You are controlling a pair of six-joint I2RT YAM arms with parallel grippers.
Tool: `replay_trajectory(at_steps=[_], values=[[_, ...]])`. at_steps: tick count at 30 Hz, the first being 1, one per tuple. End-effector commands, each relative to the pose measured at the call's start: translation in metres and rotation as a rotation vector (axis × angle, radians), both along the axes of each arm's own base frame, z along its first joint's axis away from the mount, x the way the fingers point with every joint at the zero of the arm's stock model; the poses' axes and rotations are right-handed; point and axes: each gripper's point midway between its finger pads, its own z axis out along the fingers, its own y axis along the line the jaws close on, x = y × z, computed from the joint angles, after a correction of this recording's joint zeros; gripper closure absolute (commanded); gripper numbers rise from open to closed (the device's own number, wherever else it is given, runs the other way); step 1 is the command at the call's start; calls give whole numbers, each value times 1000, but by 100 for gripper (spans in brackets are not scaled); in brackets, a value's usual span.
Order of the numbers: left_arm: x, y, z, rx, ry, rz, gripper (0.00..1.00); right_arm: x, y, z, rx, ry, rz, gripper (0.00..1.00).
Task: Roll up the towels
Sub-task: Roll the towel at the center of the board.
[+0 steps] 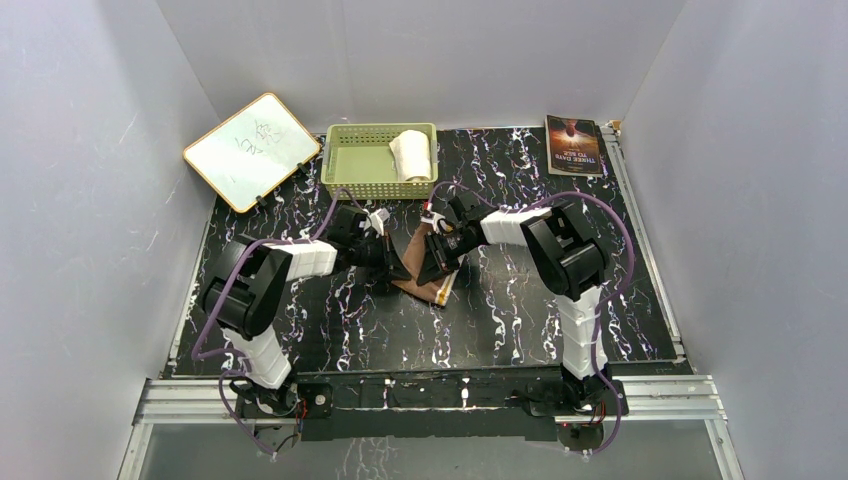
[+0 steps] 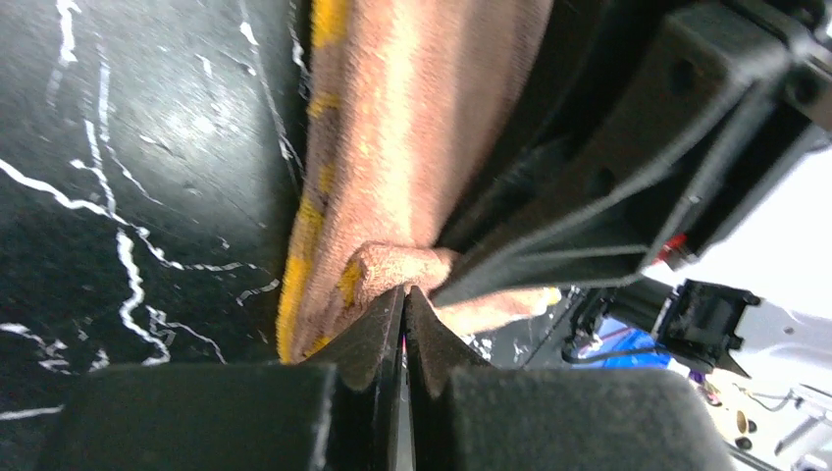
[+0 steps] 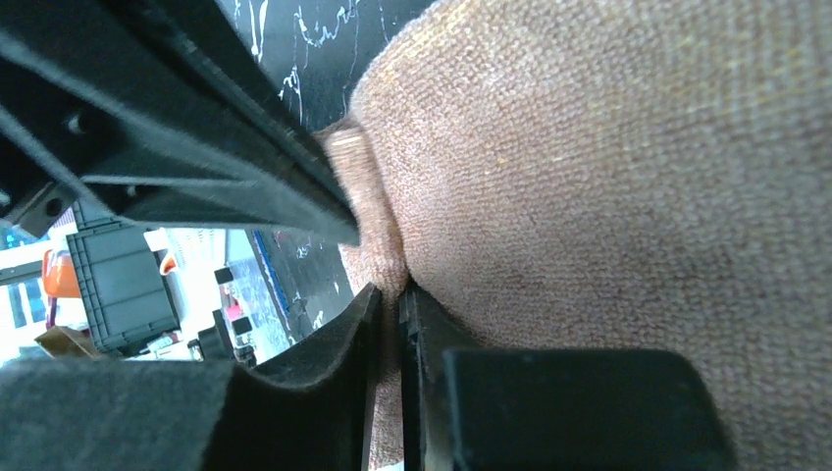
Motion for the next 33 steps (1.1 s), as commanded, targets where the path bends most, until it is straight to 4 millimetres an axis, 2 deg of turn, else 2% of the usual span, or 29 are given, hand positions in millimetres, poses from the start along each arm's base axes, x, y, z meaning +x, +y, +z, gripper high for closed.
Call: replay_trajectory(at_steps=[1,4,6,9,11,13,16,18,23,26,31,33], values=[[29,15,-16,117,-60,87,100,12,-24,-41,-173,-79,-47,83],[30,20,-34,161,-41,96,100,19,-31,-37,-236,-144,-59,66],[25,20,-45,166,-18,92,100,27,-37,-31,-288,-206,-87,59],[18,22,-54,175,-1,86,100,49,-46,-8,-373,-362,-179,55],[15,22,-57,181,3,81,100,64,-51,16,-391,-483,-248,53],[12,22,-59,184,4,74,100,69,-49,40,-338,-571,-276,64],[10,21,-62,192,7,61,100,62,-35,64,-218,-620,-223,100],[9,21,-63,195,8,55,100,48,-21,71,-122,-586,-137,100],[8,22,-66,203,15,53,100,24,0,53,-24,-453,-6,100],[6,22,-67,203,19,48,100,16,3,32,-38,-384,40,100],[4,24,-69,211,23,40,100,20,-4,12,-53,-360,20,100],[4,25,-70,218,23,36,100,26,-14,7,-40,-345,-40,100]])
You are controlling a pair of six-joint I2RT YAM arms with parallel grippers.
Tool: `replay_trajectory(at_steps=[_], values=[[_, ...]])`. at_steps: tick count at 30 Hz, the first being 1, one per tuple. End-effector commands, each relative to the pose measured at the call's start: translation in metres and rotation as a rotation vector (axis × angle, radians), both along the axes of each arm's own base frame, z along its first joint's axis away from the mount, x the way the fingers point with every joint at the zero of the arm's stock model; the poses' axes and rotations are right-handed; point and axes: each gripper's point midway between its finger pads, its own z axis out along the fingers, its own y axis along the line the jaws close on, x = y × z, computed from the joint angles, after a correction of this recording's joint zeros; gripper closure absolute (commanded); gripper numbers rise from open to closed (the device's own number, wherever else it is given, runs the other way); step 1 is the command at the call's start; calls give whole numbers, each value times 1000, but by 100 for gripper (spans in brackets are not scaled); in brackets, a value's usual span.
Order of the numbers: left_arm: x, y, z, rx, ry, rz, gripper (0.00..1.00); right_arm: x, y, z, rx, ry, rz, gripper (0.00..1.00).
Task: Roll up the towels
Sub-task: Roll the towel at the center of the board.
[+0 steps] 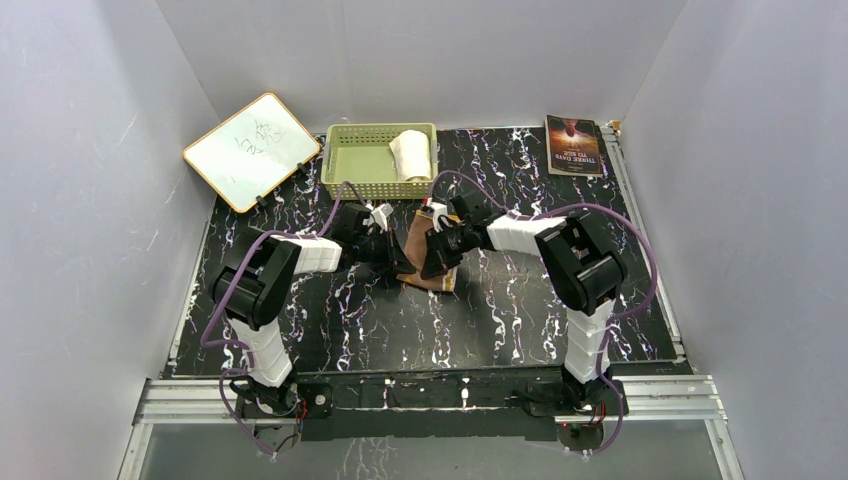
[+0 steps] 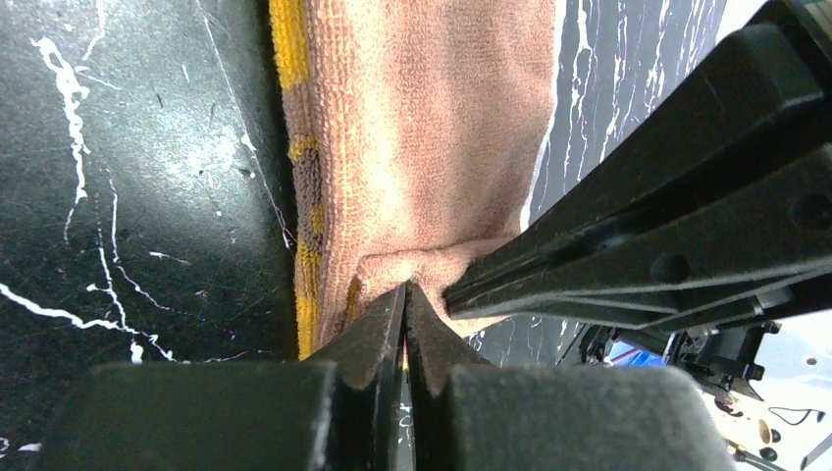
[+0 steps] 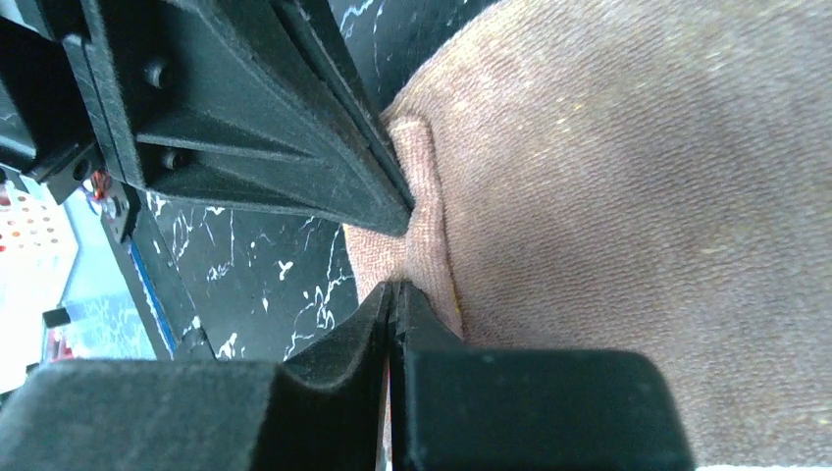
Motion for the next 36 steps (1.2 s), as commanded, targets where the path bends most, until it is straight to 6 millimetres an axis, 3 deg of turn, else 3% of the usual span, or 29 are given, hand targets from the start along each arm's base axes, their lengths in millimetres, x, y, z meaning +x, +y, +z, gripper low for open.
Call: replay_trajectory(at_steps=[1,5,16,20,22,23,25,27,31,36], values=[[-22,31,-54,202,88,19,100,14,-15,-4,61,-6,-76,100],[-23,32,-55,211,95,13,100,17,-36,-7,86,16,-185,100],[-23,35,-61,236,108,10,100,-3,-70,-18,-42,-30,-296,100],[-24,36,-62,246,113,9,100,11,-93,-7,-140,-141,-408,100],[-24,36,-62,246,113,7,100,25,-108,15,-176,-247,-503,100],[-24,36,-61,245,112,7,100,29,-107,30,-156,-301,-517,93],[-23,35,-60,244,109,5,100,26,-94,61,-141,-441,-495,61],[-21,35,-58,244,106,2,100,17,-71,81,-194,-605,-456,43],[-21,34,-58,244,110,-10,100,-2,-34,89,-318,-808,-342,42],[-23,31,-57,233,120,-28,100,-22,-8,62,-423,-987,-116,43]])
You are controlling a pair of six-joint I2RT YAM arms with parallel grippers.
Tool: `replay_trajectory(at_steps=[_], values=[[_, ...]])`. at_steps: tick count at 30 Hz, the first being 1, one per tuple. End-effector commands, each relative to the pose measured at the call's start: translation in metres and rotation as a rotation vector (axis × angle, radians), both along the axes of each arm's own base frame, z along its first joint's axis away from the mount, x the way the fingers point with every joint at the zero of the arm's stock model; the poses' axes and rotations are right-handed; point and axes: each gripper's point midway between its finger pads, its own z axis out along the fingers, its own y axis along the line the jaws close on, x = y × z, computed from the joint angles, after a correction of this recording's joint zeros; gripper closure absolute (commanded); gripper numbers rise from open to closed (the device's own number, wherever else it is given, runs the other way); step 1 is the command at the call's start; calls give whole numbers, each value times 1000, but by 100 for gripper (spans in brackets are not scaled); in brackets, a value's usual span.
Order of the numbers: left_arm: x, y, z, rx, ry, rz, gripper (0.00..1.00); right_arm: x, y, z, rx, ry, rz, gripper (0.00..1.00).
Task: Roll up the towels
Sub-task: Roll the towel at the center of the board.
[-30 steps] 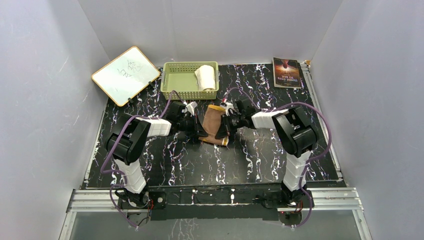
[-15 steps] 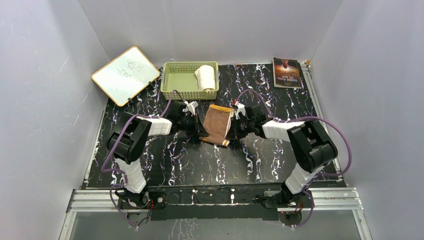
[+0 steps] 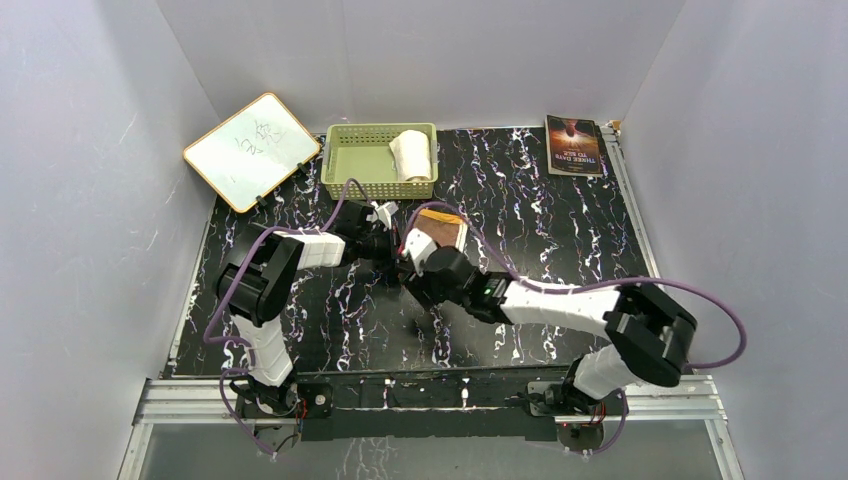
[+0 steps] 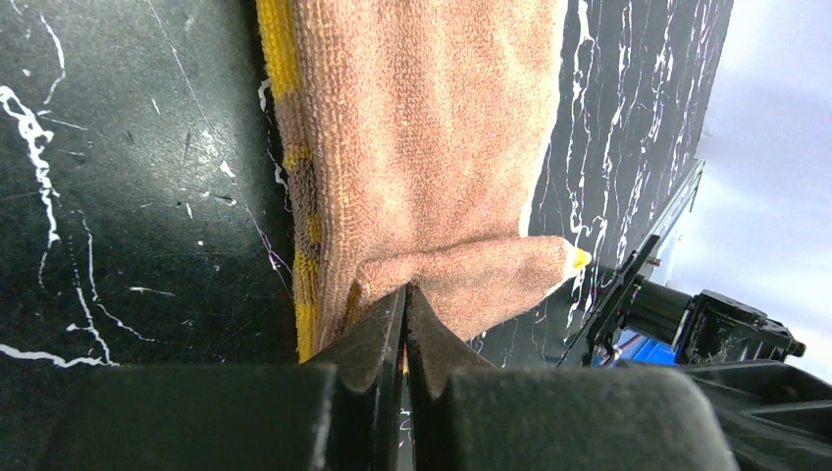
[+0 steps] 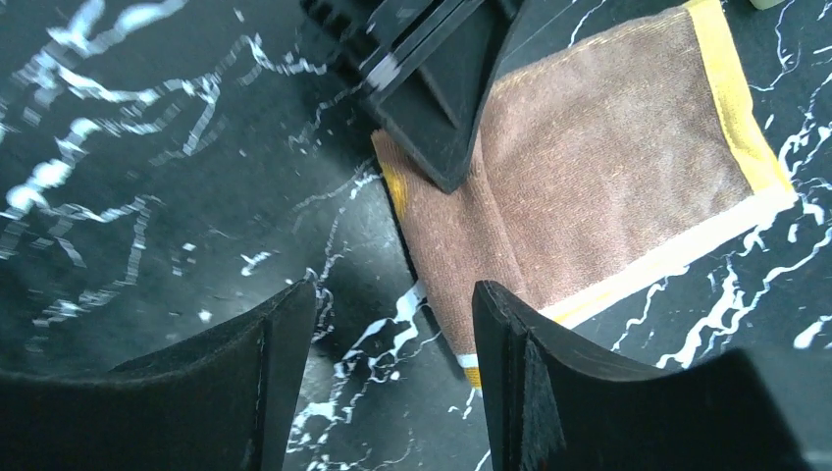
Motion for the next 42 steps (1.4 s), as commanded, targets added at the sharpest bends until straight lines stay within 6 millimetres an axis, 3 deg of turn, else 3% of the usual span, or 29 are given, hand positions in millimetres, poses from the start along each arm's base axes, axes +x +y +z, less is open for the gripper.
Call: replay_trajectory(at_steps=[1,16,20,21,24,28,31,32,37,40,42], values=[[-24,35,-55,219,109,20,100,17,-6,-10,-204,-206,25,43],[-26,33,-55,215,121,-7,100,20,-15,-67,-427,-173,87,57],[-27,33,-54,217,125,-18,100,26,-26,-78,-488,-160,41,61],[-27,33,-54,218,124,-21,100,28,-31,-92,-528,-134,30,61],[-26,34,-54,228,125,-23,100,32,-39,-104,-565,-94,-9,64],[-23,34,-53,224,127,-27,100,30,-45,-112,-579,-55,-34,74],[-18,35,-50,225,126,-21,100,24,-44,-116,-567,-10,-32,91],[-15,37,-47,225,123,-13,100,21,-42,-117,-559,9,-31,100],[16,65,-10,209,60,123,100,-7,-16,-113,-423,172,57,100],[31,83,24,194,3,226,99,-31,7,-95,-304,273,165,100],[33,93,44,202,-37,266,92,-39,15,-77,-232,298,194,100]])
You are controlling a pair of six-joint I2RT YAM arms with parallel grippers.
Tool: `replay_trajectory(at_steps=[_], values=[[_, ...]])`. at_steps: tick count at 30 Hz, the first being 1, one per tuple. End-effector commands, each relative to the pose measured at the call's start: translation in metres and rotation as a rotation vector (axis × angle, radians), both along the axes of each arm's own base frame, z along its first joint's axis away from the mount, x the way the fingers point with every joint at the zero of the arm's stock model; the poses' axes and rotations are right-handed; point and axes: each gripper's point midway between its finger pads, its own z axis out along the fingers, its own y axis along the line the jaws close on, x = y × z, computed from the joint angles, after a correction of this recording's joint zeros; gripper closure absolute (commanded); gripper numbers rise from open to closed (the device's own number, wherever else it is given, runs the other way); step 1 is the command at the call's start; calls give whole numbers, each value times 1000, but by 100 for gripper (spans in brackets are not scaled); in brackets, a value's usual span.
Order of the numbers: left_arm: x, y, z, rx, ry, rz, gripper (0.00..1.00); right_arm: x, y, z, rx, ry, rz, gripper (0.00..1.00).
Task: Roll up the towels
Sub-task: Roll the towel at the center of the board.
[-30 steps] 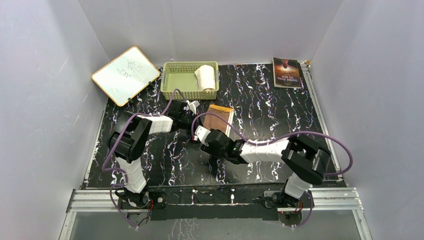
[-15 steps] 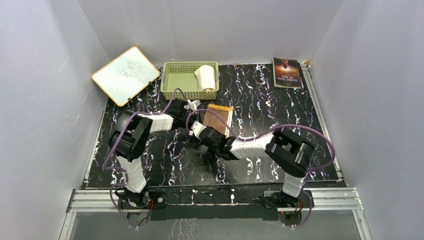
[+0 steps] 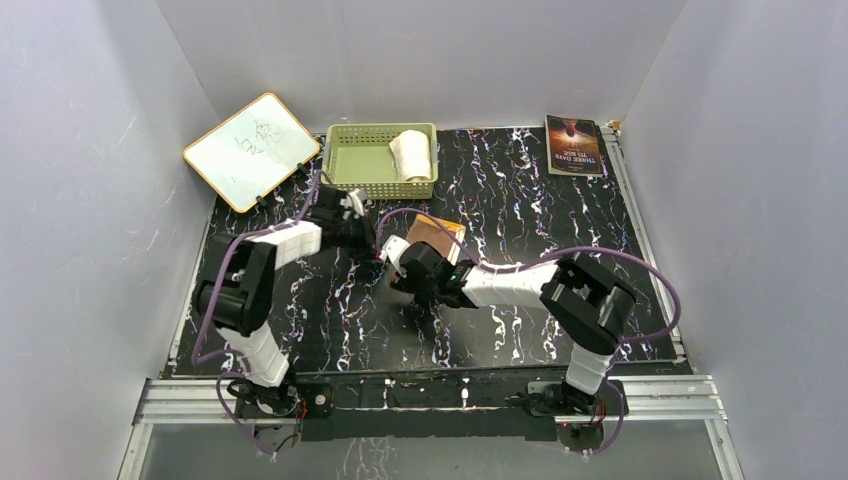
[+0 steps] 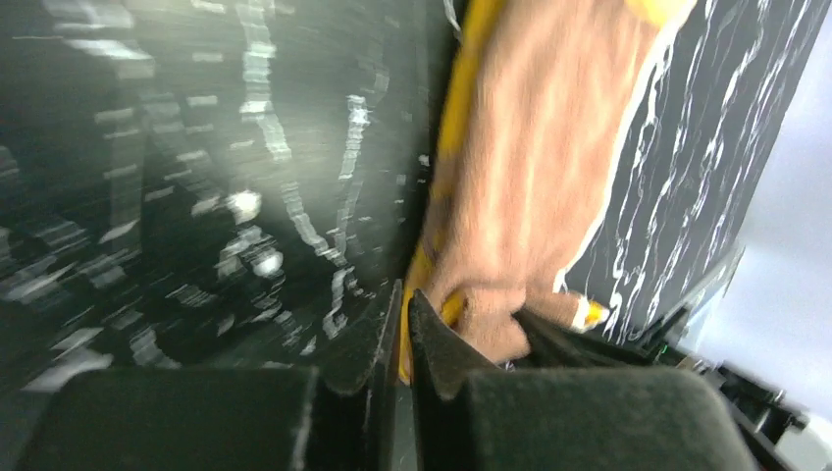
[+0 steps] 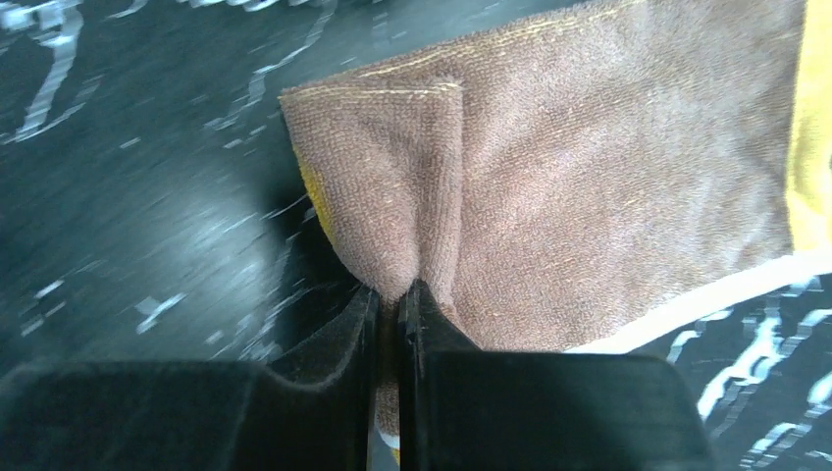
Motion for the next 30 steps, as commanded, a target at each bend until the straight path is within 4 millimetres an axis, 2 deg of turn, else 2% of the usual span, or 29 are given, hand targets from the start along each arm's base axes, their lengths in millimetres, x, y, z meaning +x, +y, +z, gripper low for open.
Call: replay_trajectory(at_steps=[1,5,8,11,14,16,25,30], values=[[11,51,40,118,-84,174,89,-69,10,5,118,328,119,100],[4,62,70,122,-137,199,81,-85,24,36,298,528,167,100],[-2,65,81,119,-153,199,79,-93,31,50,410,684,189,100],[-8,62,88,95,-157,172,79,-97,37,54,486,835,193,100],[-13,53,93,45,-166,124,79,-98,40,42,503,977,166,100],[-17,48,94,16,-173,90,79,-100,43,47,565,1092,194,100],[-25,45,98,-29,-205,85,79,-53,36,56,701,1237,118,100],[-28,40,91,-58,-182,71,79,-35,27,35,721,1322,21,100]])
